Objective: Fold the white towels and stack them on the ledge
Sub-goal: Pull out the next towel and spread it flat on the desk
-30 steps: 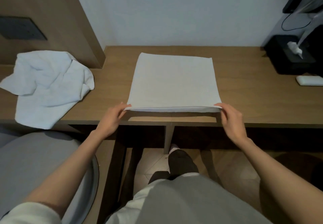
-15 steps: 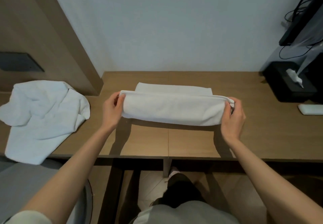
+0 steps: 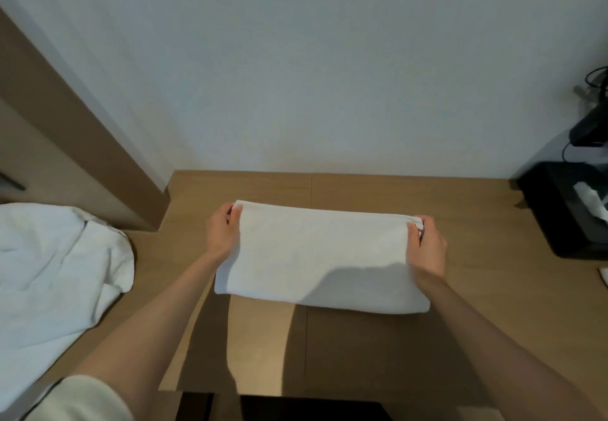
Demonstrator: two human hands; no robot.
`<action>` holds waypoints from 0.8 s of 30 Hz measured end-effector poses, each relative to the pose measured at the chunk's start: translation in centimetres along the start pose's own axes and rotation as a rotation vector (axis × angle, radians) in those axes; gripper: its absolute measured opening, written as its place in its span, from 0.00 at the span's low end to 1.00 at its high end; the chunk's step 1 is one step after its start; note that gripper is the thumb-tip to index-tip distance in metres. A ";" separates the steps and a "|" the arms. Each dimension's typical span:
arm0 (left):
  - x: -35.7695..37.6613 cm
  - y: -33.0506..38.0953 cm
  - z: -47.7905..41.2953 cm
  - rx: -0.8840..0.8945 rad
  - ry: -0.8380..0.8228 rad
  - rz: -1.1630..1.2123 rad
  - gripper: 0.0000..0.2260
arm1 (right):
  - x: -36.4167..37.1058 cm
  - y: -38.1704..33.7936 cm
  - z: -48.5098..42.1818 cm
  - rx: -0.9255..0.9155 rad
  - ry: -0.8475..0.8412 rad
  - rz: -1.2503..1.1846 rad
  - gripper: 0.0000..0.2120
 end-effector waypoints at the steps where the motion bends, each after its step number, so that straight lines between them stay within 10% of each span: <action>1: 0.5 -0.1 -0.7 -0.017 -0.021 -0.021 0.11 | 0.4 0.3 -0.5 0.008 -0.031 -0.013 0.11; 11: 2.6 -0.8 -4.5 -0.111 0.014 -0.198 0.14 | 2.2 1.5 -4.1 0.073 -0.295 0.290 0.16; 24: 3.5 -0.4 -6.1 -0.373 0.040 -0.104 0.12 | 3.2 1.9 -5.7 0.197 -0.165 0.250 0.15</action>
Point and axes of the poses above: each hand's wrist, its own z-axis away from the middle knuckle, its own x-axis out of the palm, y = z × x, the point moved 2 cm from there along -z, towards the middle knuckle, and after that the axes turned 14 degrees about -x, right-handed, at the moved point
